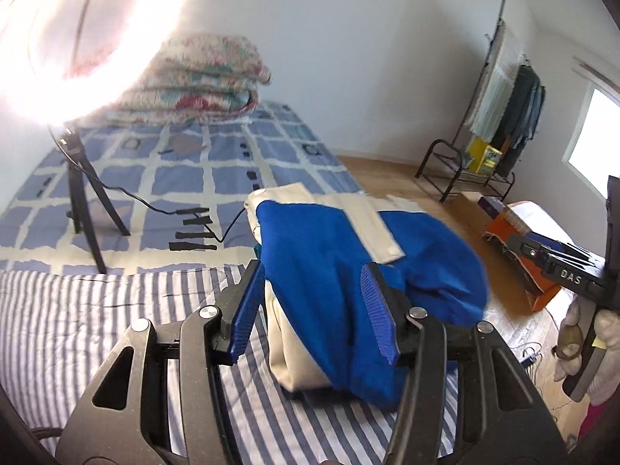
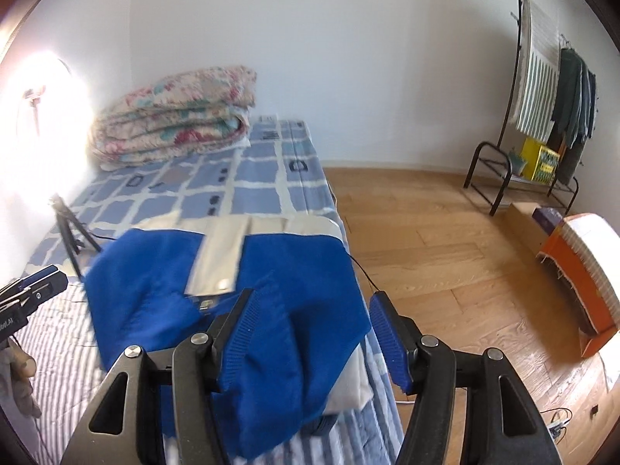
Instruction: Fold large clothes
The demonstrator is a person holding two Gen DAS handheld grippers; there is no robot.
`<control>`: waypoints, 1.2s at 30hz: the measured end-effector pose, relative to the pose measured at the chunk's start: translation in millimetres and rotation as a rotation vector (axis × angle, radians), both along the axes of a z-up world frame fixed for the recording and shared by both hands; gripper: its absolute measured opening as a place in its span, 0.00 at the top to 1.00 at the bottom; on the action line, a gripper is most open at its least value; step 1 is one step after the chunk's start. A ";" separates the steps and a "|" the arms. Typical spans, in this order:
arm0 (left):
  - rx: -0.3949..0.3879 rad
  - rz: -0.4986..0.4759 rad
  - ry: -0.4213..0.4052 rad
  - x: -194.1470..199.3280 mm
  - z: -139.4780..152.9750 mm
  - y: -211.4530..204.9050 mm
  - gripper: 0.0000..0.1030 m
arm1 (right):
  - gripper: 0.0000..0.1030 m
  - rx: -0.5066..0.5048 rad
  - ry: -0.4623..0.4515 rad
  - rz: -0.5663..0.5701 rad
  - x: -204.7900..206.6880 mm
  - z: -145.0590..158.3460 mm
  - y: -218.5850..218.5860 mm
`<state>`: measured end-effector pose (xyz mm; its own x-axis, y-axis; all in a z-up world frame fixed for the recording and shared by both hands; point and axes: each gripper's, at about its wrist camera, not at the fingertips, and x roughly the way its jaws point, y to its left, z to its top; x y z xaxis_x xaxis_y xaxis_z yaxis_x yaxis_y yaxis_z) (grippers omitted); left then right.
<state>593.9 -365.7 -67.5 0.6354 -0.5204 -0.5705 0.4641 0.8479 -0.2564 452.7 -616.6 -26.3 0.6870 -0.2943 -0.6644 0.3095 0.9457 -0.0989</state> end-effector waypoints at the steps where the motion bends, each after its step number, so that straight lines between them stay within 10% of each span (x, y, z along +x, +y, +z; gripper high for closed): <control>1: -0.005 -0.001 -0.012 -13.5 10.9 5.7 0.48 | 0.40 0.002 -0.011 0.003 -10.0 9.3 9.3; 16: -0.008 -0.054 -0.194 -228.0 147.4 95.2 0.48 | 0.33 -0.096 -0.111 0.052 -177.8 134.4 140.7; 36: 0.014 -0.028 -0.214 -416.2 122.7 181.1 0.35 | 0.09 -0.086 -0.181 0.047 -360.2 123.1 251.1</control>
